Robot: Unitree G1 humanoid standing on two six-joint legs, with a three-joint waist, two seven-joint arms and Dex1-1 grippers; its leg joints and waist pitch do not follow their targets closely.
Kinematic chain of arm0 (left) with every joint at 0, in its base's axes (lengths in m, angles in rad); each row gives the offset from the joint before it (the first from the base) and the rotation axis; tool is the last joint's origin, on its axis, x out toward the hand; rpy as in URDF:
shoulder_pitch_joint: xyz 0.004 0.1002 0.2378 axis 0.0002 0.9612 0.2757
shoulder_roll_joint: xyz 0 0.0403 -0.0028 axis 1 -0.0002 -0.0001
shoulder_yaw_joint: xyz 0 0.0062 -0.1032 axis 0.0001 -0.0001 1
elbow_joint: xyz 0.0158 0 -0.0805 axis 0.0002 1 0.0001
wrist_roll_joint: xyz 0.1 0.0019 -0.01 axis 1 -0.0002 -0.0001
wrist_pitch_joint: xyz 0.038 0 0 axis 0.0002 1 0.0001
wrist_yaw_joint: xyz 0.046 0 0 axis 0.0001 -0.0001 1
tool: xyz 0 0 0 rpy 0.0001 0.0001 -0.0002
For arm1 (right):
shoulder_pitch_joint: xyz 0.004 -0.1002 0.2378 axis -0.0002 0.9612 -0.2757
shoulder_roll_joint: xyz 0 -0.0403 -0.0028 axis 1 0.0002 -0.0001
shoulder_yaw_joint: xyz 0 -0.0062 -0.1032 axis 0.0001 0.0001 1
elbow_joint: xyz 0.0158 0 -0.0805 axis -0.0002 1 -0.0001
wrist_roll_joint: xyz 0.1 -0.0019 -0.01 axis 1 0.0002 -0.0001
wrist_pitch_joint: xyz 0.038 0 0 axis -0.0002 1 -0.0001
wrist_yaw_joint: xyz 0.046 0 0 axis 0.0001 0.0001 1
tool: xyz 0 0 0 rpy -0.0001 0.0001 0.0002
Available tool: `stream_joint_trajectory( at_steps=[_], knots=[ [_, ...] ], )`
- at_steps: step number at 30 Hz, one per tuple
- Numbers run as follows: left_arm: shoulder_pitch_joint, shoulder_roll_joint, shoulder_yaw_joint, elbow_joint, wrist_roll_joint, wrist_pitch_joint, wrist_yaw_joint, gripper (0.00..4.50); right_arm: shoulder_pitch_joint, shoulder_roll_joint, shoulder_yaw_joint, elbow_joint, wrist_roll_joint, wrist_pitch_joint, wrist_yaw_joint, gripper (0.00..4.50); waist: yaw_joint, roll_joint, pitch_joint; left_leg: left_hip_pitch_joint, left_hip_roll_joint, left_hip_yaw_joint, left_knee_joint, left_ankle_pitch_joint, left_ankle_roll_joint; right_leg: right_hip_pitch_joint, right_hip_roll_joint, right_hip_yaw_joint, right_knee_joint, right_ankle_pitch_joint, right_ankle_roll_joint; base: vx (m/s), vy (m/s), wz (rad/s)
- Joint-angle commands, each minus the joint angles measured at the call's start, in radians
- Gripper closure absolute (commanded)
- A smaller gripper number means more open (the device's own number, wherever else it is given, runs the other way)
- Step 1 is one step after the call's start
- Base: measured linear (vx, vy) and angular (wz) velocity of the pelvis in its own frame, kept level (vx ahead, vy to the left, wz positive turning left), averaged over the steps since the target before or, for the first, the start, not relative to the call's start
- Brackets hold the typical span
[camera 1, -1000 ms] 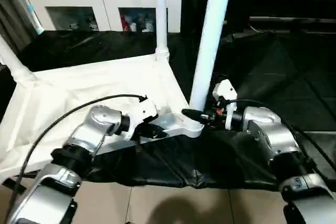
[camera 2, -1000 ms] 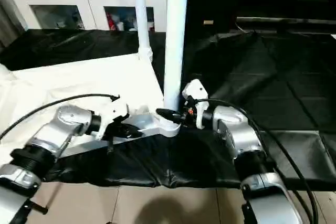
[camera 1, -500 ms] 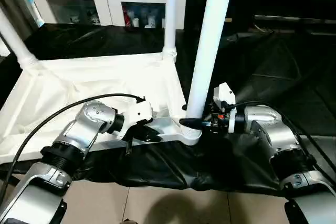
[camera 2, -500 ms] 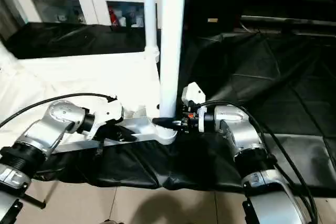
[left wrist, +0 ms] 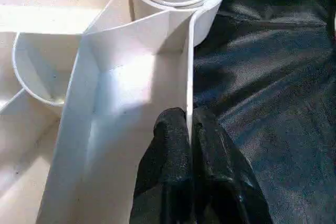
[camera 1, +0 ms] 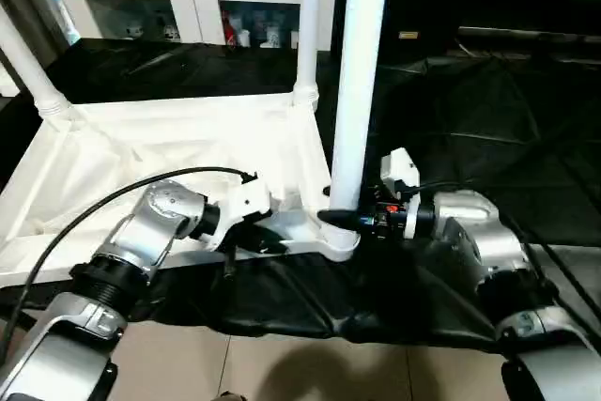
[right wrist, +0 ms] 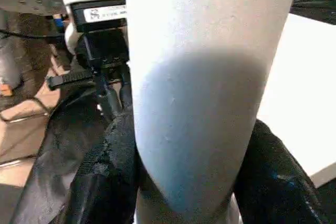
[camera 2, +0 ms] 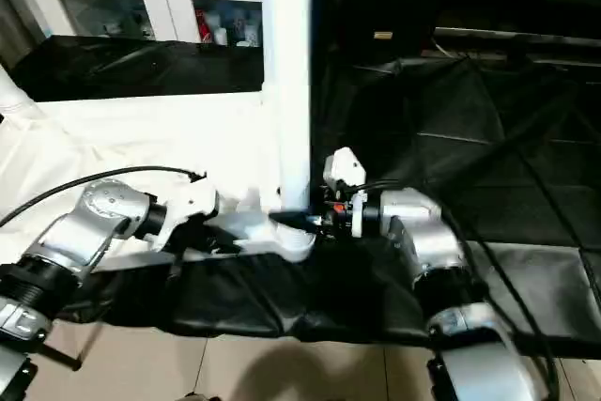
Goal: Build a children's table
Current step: Insert table leg to table base
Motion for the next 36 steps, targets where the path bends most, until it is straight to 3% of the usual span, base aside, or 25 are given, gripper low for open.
stream_joint_trajectory(
  at_steps=[1,3,4,8,11,23,30,36],
  knots=[
    [-0.031,-0.027,0.016,-0.019,-0.012,-0.01,0.014,4.5,0.072,0.011,0.069,0.071,-0.067,0.036,-0.008,2.61,0.0,0.007,-0.029,0.019,0.045,-0.02,-0.082,-0.412,0.013,0.021,-0.076,0.051,-0.107,-0.547,-0.169,0.0,0.0,0.0],
    [-0.03,-0.029,0.024,-0.013,-0.013,-0.008,0.024,4.5,0.084,0.007,0.069,0.061,-0.069,0.029,-0.011,2.61,0.0,0.005,-0.03,0.017,0.046,-0.022,-0.084,-0.409,0.013,0.022,-0.076,0.051,-0.106,-0.538,-0.164,0.0,0.0,0.0],
    [-0.03,-0.029,0.024,-0.013,-0.013,-0.008,0.024,4.5,0.084,0.007,0.069,0.06,-0.069,0.029,-0.011,2.61,0.002,0.011,-0.034,0.018,0.046,-0.022,-0.084,-0.403,0.012,0.024,-0.076,0.051,-0.105,-0.523,-0.167,0.0,0.0,0.0],
    [-0.021,-0.031,0.028,-0.023,-0.012,0.0,0.034,4.5,0.118,-0.009,0.078,0.025,-0.091,-0.011,-0.008,2.61,0.001,0.011,-0.038,0.015,0.047,-0.017,-0.086,-0.376,0.016,0.029,-0.071,0.05,-0.098,-0.416,-0.202,0.0,0.0,0.0],
    [-0.021,-0.032,0.032,-0.019,-0.012,-0.001,0.046,4.5,0.135,-0.014,0.077,0.012,-0.087,-0.016,-0.013,2.61,0.004,0.013,-0.041,0.016,0.048,-0.014,-0.084,-0.367,0.021,0.031,-0.071,0.05,-0.096,-0.385,-0.218,0.0,0.0,0.0],
    [-0.037,-0.027,0.042,0.015,-0.011,-0.012,0.047,4.5,0.143,-0.016,0.051,0.004,-0.066,-0.01,-0.056,2.61,0.006,0.021,-0.043,0.015,0.045,-0.017,-0.084,-0.383,0.016,0.033,-0.074,0.049,-0.102,-0.445,-0.199,0.0,0.0,0.0],
    [-0.041,-0.031,0.049,0.027,-0.012,-0.01,0.06,4.5,0.155,-0.018,0.049,0.0,-0.067,-0.019,-0.073,2.61,0.005,0.022,-0.043,0.015,0.045,-0.016,-0.084,-0.379,0.017,0.034,-0.072,0.049,-0.1,-0.413,-0.209,0.0,0.0,0.0],
    [-0.077,-0.076,0.092,0.066,-0.017,0.043,0.167,4.5,0.131,0.038,-0.013,0.11,-0.114,-0.069,-0.365,2.61,-0.004,0.021,-0.041,0.016,0.042,-0.021,-0.086,-0.398,0.001,0.031,-0.075,0.046,-0.106,-0.484,-0.181,0.0,0.0,0.0]
  ],
)
